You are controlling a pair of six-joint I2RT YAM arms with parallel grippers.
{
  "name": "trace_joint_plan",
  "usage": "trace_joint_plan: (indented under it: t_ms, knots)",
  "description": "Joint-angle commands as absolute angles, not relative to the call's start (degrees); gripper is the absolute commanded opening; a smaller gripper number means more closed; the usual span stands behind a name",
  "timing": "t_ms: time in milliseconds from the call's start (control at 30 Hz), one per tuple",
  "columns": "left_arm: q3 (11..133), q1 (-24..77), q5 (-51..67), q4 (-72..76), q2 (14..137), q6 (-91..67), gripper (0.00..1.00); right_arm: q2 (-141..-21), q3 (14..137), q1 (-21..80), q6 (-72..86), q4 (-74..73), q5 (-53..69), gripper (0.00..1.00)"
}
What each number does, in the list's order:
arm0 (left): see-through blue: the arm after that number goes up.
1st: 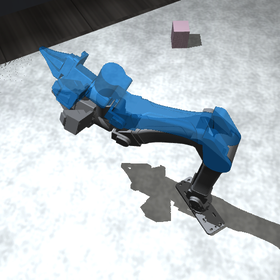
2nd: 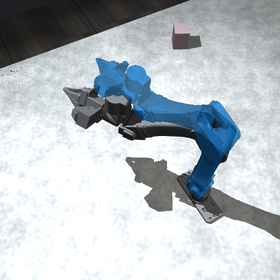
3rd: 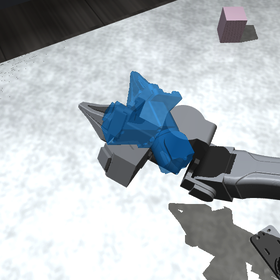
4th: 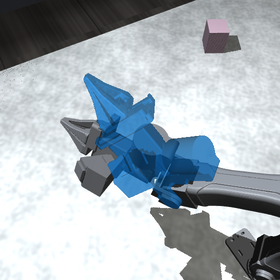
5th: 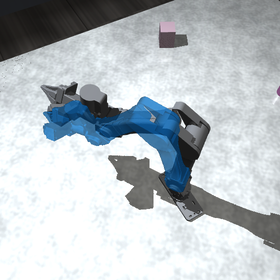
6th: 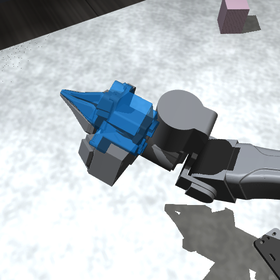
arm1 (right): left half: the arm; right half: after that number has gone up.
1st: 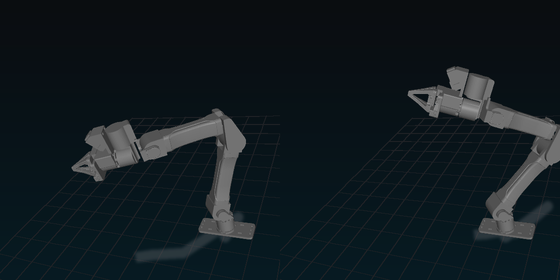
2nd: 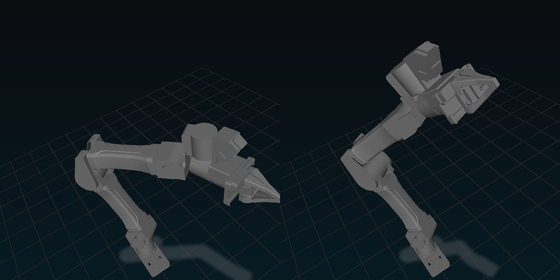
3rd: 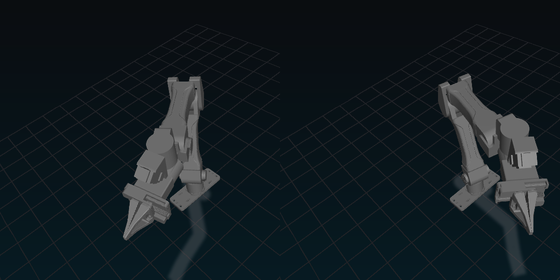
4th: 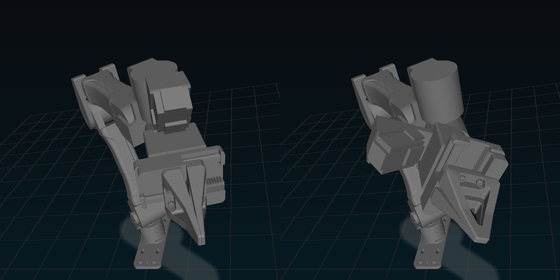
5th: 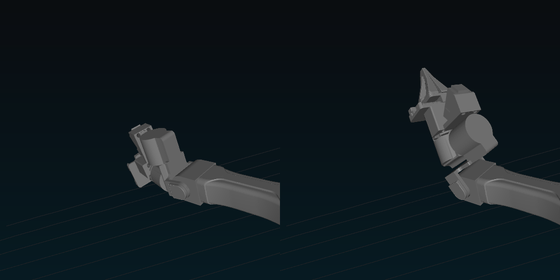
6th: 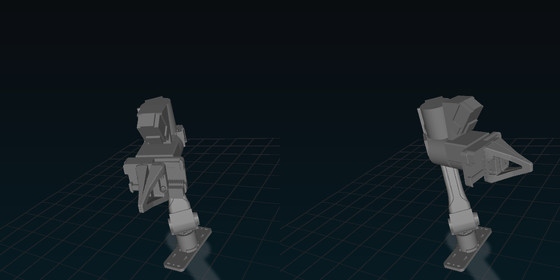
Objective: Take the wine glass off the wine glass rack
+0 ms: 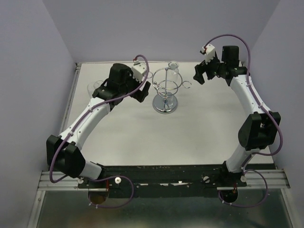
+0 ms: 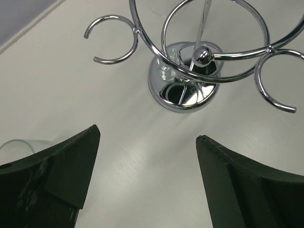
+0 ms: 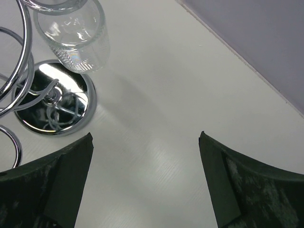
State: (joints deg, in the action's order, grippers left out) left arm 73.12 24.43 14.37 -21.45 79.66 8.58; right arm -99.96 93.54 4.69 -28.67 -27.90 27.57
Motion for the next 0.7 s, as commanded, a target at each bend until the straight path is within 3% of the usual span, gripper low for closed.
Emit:
trace_joint_plan:
  t_ms: [0, 667]
  knots:
    - [82.9, 23.7, 13.5, -20.7, 81.9, 13.3, 0.99, -99.8, 95.0, 5.4, -30.8, -29.6, 31.3, 0.99]
    - [101.1, 18.3, 25.8, -30.5, 101.6, 25.2, 0.98, -98.7, 95.9, 10.8, -38.1, -35.2, 28.7, 0.98]
